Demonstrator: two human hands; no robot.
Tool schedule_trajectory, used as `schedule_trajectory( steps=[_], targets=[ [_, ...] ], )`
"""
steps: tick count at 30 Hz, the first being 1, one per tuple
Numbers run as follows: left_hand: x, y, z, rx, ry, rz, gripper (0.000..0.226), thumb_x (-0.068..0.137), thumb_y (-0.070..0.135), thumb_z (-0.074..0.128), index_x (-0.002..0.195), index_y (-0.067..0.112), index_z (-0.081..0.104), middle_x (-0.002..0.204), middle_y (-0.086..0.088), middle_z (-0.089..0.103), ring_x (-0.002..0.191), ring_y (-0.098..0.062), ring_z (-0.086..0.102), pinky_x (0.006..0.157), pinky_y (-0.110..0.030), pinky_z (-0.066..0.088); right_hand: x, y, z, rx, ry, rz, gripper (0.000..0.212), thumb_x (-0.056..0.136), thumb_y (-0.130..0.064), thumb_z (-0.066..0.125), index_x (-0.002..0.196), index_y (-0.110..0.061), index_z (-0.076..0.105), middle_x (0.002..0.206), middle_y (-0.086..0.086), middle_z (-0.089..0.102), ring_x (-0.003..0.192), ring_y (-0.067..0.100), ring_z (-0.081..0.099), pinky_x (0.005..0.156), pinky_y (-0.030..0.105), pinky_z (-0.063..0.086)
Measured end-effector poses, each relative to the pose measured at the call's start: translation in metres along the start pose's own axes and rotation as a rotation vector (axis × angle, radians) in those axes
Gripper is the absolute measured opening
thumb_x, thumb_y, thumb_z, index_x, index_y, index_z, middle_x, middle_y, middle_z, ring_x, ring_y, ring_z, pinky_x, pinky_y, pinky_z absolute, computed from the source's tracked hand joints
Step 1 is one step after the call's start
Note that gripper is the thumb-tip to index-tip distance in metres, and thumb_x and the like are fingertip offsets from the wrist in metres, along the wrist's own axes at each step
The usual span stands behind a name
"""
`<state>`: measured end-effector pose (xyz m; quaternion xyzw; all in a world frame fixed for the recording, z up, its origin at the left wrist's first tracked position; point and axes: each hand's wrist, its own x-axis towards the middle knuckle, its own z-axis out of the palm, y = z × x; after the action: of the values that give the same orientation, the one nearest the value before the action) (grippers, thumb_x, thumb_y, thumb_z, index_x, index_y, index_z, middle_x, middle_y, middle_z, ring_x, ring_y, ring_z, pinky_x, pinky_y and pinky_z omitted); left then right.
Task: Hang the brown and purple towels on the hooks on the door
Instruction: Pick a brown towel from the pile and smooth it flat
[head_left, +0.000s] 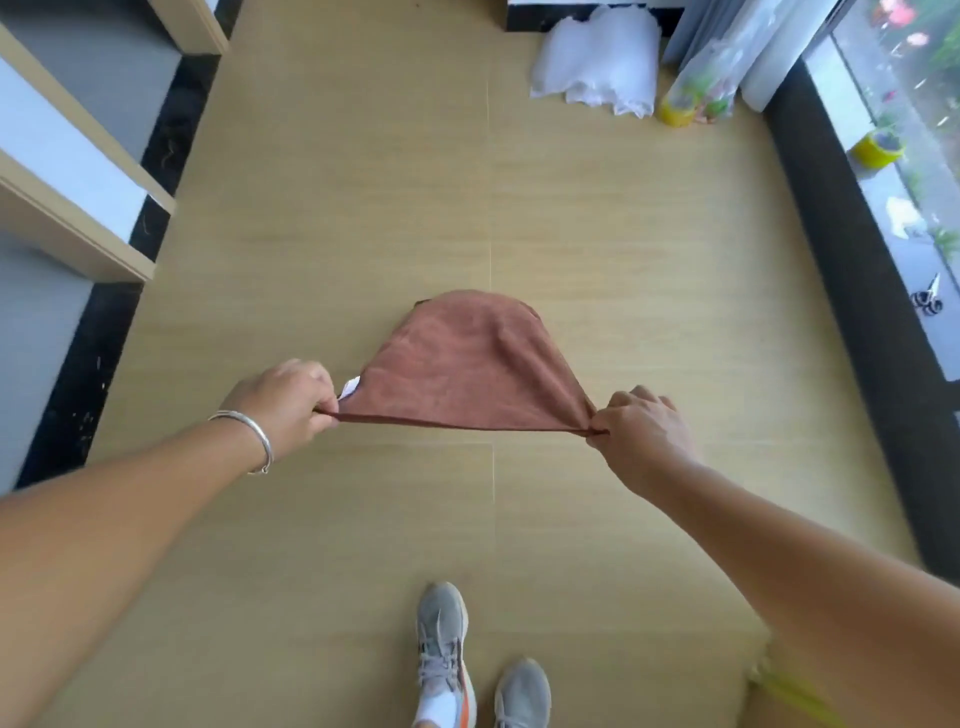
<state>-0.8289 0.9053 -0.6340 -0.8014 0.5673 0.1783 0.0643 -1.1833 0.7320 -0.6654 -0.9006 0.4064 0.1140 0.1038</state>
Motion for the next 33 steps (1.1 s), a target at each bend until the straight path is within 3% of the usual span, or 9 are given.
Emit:
schedule_trajectory(
  steps=[3,10,15,21,27,33],
  targets=[
    [-0.034,0.006,0.082,-0.029,-0.102,-0.037,0.004,0.085,0.032,0.067,0.082,0.031,0.069,0.097,0.016,0.056,0.1,-0.01,0.05,0.071,-0.027,0.04,-0.036,-0.003,0.072,-0.008,-0.102,-0.033,0.022,0.094,-0.04,0.051,0.105,-0.035,0.069,0.101,-0.008,0.061,0.107,0.019,0.045,0.084,0.031,0.033],
    [-0.104,0.013,0.244,-0.123,-0.351,-0.071,0.01,0.087,0.034,0.064,0.094,0.032,0.071,0.102,0.018,0.058,0.103,-0.008,0.052,0.081,-0.025,0.042,-0.115,-0.011,0.207,-0.029,-0.329,-0.04,0.024,0.094,-0.045,0.048,0.107,-0.035,0.066,0.102,-0.01,0.061,0.107,0.018,0.047,0.086,0.03,0.036],
    [-0.107,0.009,0.305,-0.231,-0.388,-0.113,0.01,0.087,0.032,0.064,0.093,0.029,0.072,0.1,0.017,0.059,0.098,-0.01,0.053,0.077,-0.026,0.041,-0.12,-0.01,0.258,0.04,-0.307,0.057,0.021,0.095,-0.04,0.051,0.102,-0.033,0.069,0.101,-0.011,0.062,0.106,0.018,0.05,0.086,0.031,0.037],
    [-0.044,-0.013,0.358,-0.314,-0.265,-0.186,0.004,0.083,0.023,0.07,0.086,0.021,0.073,0.1,0.003,0.064,0.096,-0.023,0.06,0.08,-0.03,0.046,-0.054,-0.014,0.311,0.095,-0.199,0.138,0.022,0.096,-0.031,0.049,0.1,-0.022,0.068,0.103,0.0,0.067,0.104,0.025,0.054,0.085,0.035,0.038],
    [0.061,-0.043,0.419,-0.323,-0.085,-0.225,0.012,0.085,0.022,0.068,0.092,0.014,0.073,0.105,-0.011,0.064,0.099,-0.033,0.058,0.081,-0.035,0.044,0.055,-0.003,0.372,0.225,-0.03,0.223,0.019,0.092,-0.027,0.054,0.101,-0.015,0.067,0.099,0.011,0.065,0.092,0.034,0.059,0.076,0.037,0.045],
    [0.178,-0.052,0.48,-0.542,0.132,-0.326,0.006,0.085,0.02,0.061,0.084,0.026,0.064,0.087,-0.002,0.066,0.081,-0.023,0.057,0.072,-0.028,0.039,0.176,0.037,0.445,0.407,0.101,0.32,0.015,0.09,-0.025,0.054,0.099,-0.019,0.065,0.102,0.007,0.06,0.093,0.028,0.055,0.072,0.032,0.039]
  ],
)
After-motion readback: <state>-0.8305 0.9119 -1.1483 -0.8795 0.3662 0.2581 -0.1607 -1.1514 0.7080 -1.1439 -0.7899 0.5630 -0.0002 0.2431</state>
